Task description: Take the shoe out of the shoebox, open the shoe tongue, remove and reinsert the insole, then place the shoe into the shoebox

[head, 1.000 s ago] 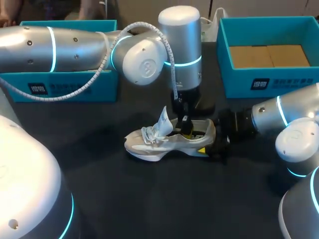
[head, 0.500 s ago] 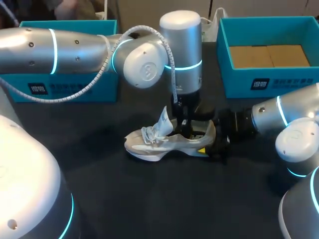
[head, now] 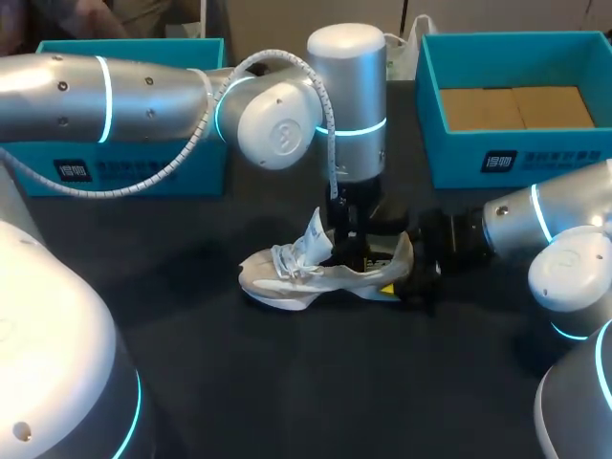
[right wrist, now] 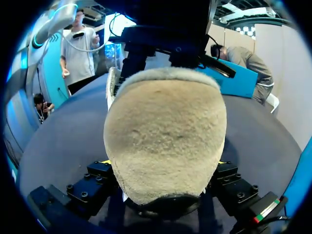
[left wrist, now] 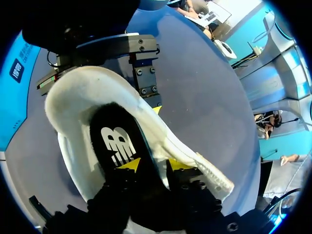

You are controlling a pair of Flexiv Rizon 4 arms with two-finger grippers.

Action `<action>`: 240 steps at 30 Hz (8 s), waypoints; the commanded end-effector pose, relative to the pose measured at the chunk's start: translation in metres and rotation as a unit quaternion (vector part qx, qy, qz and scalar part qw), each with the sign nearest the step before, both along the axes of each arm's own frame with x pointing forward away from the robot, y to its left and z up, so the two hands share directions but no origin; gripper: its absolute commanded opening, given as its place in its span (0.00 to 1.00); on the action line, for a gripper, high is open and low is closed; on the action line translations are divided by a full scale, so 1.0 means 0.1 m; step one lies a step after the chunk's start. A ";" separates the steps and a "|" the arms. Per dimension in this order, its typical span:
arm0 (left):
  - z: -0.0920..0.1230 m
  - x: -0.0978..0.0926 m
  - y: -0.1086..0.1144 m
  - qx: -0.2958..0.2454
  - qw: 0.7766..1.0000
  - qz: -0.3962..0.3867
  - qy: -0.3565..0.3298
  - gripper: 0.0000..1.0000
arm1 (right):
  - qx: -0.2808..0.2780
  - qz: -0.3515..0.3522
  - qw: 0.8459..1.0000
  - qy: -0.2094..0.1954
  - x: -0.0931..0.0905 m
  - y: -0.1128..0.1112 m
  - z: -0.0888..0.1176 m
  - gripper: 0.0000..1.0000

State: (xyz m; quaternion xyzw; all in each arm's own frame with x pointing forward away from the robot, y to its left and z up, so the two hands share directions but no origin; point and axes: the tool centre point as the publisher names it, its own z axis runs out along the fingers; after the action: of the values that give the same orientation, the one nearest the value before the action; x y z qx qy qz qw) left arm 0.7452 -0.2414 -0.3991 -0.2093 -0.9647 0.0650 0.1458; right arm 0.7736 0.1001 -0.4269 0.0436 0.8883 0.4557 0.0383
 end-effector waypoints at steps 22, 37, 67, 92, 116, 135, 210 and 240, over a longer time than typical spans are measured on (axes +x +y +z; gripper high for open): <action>-0.26 0.15 -0.04 -0.026 0.994 -0.001 -0.104 0.63 | -0.003 0.000 1.000 0.000 0.01 0.02 -0.04 0.00; -0.37 0.22 -0.06 -0.013 0.991 0.003 -0.134 0.45 | -0.003 0.000 1.000 0.000 0.01 0.02 -0.04 0.00; 0.24 0.24 0.30 0.001 0.996 0.007 -0.091 0.00 | -0.003 0.000 1.000 0.000 0.01 0.02 -0.04 0.00; 0.72 0.27 0.42 -0.063 0.994 0.047 -0.078 0.00 | -0.003 0.000 1.000 0.000 0.01 0.02 -0.04 0.00; 0.98 0.09 -0.12 -0.123 0.990 0.072 -0.025 0.00 | -0.003 0.000 1.000 0.000 0.01 0.02 -0.04 0.00; 1.08 -0.07 -0.16 -0.166 0.978 0.005 -0.128 0.79 | -0.003 0.000 1.000 0.000 0.01 0.02 -0.04 0.00; 2.95 -0.30 -0.73 -0.487 0.872 0.015 -0.054 0.00 | -0.003 0.000 1.000 0.000 0.01 0.02 -0.04 0.00; 3.30 -0.28 -0.67 -0.547 0.836 -0.012 0.040 0.00 | -0.003 0.000 1.000 0.000 0.01 0.02 -0.04 0.00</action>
State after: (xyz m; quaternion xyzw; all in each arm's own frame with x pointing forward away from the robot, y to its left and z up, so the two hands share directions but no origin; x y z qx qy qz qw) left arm 0.7173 -0.3075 -0.0695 -0.2631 -0.7625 0.5892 0.0470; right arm 0.7739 0.0999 -0.4272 0.0436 0.8882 0.4558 0.0383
